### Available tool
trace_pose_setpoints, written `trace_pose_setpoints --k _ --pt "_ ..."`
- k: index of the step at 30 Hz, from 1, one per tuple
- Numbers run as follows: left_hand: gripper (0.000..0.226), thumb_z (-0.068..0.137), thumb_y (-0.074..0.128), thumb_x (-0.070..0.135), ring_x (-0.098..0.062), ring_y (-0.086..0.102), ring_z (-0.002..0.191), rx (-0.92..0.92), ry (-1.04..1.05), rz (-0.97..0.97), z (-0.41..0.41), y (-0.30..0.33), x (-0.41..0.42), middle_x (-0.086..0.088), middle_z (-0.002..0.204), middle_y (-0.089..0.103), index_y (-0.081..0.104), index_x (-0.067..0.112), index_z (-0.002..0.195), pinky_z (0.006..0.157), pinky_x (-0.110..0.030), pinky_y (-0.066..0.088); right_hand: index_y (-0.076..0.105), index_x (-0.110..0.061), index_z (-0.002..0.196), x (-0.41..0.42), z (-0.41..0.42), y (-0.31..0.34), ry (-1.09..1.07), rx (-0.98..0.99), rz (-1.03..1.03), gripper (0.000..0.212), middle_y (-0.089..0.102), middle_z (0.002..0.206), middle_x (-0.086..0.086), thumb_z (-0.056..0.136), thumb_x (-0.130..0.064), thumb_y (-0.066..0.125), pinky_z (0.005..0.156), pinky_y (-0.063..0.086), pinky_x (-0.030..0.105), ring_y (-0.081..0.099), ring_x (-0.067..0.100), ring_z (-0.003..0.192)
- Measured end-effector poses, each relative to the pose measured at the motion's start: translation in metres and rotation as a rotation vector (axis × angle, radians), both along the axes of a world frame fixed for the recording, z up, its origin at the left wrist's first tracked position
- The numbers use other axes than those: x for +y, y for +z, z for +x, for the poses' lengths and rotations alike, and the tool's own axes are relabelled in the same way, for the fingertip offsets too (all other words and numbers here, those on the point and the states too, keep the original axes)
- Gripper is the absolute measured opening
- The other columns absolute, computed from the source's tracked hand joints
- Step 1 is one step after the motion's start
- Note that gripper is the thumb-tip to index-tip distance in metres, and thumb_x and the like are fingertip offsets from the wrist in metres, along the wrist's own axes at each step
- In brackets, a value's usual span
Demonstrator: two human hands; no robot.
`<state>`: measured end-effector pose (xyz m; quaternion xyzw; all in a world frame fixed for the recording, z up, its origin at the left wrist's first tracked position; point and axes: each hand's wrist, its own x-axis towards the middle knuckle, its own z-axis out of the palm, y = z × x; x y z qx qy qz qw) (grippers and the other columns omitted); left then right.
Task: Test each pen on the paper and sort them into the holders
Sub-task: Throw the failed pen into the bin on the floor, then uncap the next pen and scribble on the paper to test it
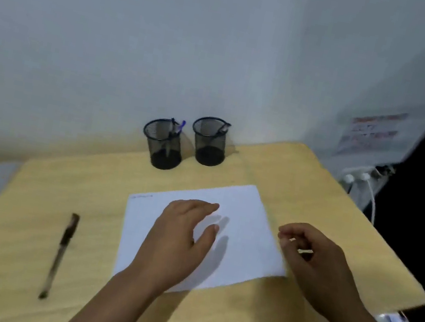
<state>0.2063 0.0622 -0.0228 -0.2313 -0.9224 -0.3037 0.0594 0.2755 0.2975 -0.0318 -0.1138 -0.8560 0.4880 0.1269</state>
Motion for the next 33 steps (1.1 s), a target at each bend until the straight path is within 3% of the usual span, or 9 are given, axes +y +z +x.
trace_pose_setpoints --k 6,10,13,16,18,22,27,30,33 --pt "0.030 0.097 0.053 0.028 -0.005 0.046 0.119 -0.017 0.266 -0.022 0.004 -0.009 -0.115 0.021 0.124 0.061 0.064 0.034 0.124 0.099 -0.021 0.036 0.069 -0.036 0.089 -0.111 -0.045 0.002 0.360 -0.071 0.016 0.019 0.069 0.089 -0.025 0.091 -0.018 0.066 0.069 0.052 0.019 0.064 0.000 0.081" --pt "0.049 0.089 0.048 0.000 -0.015 0.052 0.113 -0.021 0.379 -0.137 -0.006 -0.016 -0.184 0.013 0.122 0.064 0.067 0.031 0.121 0.091 -0.025 0.043 0.071 -0.037 0.090 -0.183 -0.063 0.005 0.578 -0.151 0.072 0.013 0.071 0.089 -0.016 0.090 -0.027 0.063 0.073 0.055 0.021 0.065 0.000 0.082" --pt "0.058 0.085 0.048 -0.004 -0.016 0.049 0.115 -0.093 0.393 -0.246 -0.021 -0.018 -0.222 0.012 0.130 0.058 0.062 0.035 0.127 0.089 -0.026 0.043 0.074 -0.036 0.094 -0.231 -0.073 0.006 0.728 -0.197 0.171 0.016 0.072 0.086 -0.014 0.090 -0.027 0.061 0.068 0.053 0.015 0.066 0.001 0.076" --pt "0.061 0.091 0.048 0.002 -0.021 0.045 0.122 -0.159 0.282 -0.386 -0.034 -0.019 -0.242 0.005 0.142 0.048 0.052 0.040 0.138 0.096 -0.033 0.044 0.073 -0.037 0.100 -0.270 -0.081 0.001 0.800 -0.180 0.281 0.022 0.072 0.089 -0.013 0.089 -0.029 0.056 0.072 0.057 0.025 0.065 0.004 0.073" --pt "0.053 0.097 0.050 0.014 -0.023 0.042 0.126 -0.182 0.213 -0.461 -0.041 -0.020 -0.248 0.003 0.148 0.041 0.046 0.043 0.141 0.098 -0.036 0.043 0.071 -0.036 0.109 -0.287 -0.083 -0.001 0.829 -0.169 0.354 0.027 0.072 0.102 -0.014 0.089 -0.030 0.054 0.078 0.056 0.029 0.065 0.004 0.083" --pt "0.040 0.097 0.052 0.035 -0.020 0.048 0.115 -0.092 0.157 -0.586 -0.045 -0.024 -0.250 0.007 0.142 0.047 0.050 0.048 0.135 0.087 -0.034 0.048 0.068 -0.035 0.115 -0.304 -0.083 -0.004 0.839 -0.127 0.484 0.027 0.066 0.111 -0.010 0.092 -0.035 0.053 0.083 0.054 0.035 0.062 0.013 0.104" --pt "0.027 0.097 0.053 0.031 -0.017 0.052 0.107 -0.035 0.181 -0.438 -0.045 -0.024 -0.254 0.009 0.125 0.057 0.064 0.039 0.120 0.081 -0.033 0.050 0.065 -0.032 0.112 -0.308 -0.080 -0.010 0.772 -0.084 0.522 0.029 0.062 0.107 -0.011 0.089 -0.048 0.061 0.080 0.049 0.028 0.060 0.011 0.101" --pt "0.023 0.096 0.056 0.031 -0.016 0.055 0.102 0.013 0.177 -0.391 -0.041 -0.029 -0.259 0.010 0.117 0.060 0.067 0.037 0.115 0.078 -0.034 0.051 0.068 -0.028 0.102 -0.305 -0.081 -0.008 0.745 -0.107 0.474 0.016 0.067 0.099 -0.010 0.088 -0.035 0.064 0.075 0.055 0.029 0.067 0.010 0.083" --pt "0.022 0.095 0.051 0.040 -0.011 0.055 0.094 0.011 0.193 -0.285 -0.034 -0.031 -0.263 0.013 0.107 0.059 0.067 0.039 0.110 0.075 -0.036 0.053 0.068 -0.031 0.095 -0.294 -0.084 -0.003 0.713 -0.114 0.411 0.011 0.068 0.090 -0.012 0.086 -0.026 0.064 0.066 0.053 0.022 0.063 0.005 0.074"
